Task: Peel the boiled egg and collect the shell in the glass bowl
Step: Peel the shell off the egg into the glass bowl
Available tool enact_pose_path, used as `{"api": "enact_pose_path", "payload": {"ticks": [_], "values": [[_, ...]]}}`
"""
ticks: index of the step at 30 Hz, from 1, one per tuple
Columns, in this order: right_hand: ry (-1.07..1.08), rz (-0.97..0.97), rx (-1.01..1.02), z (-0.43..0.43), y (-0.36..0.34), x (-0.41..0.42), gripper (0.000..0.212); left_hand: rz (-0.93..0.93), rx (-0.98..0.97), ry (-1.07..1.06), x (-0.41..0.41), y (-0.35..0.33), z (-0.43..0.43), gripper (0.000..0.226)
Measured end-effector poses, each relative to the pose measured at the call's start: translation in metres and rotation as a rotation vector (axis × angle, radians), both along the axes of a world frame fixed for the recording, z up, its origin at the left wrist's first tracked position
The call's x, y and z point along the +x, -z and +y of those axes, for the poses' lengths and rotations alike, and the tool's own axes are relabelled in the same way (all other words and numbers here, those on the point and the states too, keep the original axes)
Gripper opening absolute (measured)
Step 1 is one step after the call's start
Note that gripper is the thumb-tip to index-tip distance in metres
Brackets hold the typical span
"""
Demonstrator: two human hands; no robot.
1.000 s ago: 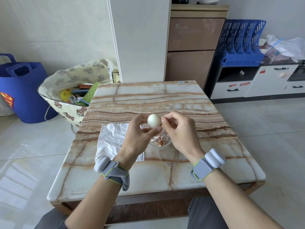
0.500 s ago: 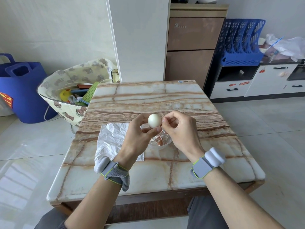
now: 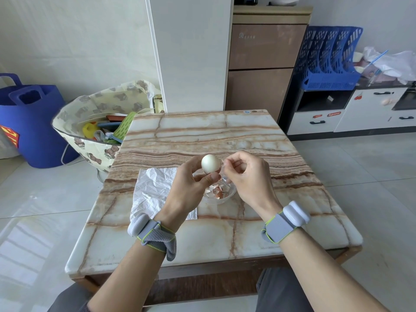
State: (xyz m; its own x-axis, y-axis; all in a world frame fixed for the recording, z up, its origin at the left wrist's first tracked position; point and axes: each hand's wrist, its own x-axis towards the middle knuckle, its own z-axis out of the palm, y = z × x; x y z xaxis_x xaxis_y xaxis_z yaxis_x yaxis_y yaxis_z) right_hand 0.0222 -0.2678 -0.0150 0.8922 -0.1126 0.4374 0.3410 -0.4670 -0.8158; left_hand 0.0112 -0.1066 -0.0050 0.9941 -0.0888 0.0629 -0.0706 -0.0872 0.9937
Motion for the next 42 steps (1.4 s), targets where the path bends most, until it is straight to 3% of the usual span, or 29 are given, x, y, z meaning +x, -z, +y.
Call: {"api": "enact_pose_path", "payload": {"ticks": [17,23,30,42], "values": [[0.034,0.021,0.025,-0.0075,0.007,-0.001,0.014,0.02,-0.016,0.012,-0.0017,-0.0004,-0.0007,0.037],[-0.025,0.048,0.02,-0.0064,0.0079,-0.0017,0.01,0.012,-0.021,0.006,-0.002,-0.001,-0.0011,0.037],[-0.152,0.091,0.18,-0.0066,0.0071,-0.0017,0.014,-0.014,-0.01,-0.032,-0.0025,-0.0035,-0.0007,0.04],[-0.154,0.096,0.17,-0.0055,0.0046,-0.0025,0.015,-0.04,-0.012,-0.042,0.0003,-0.0016,0.0015,0.039]]}}
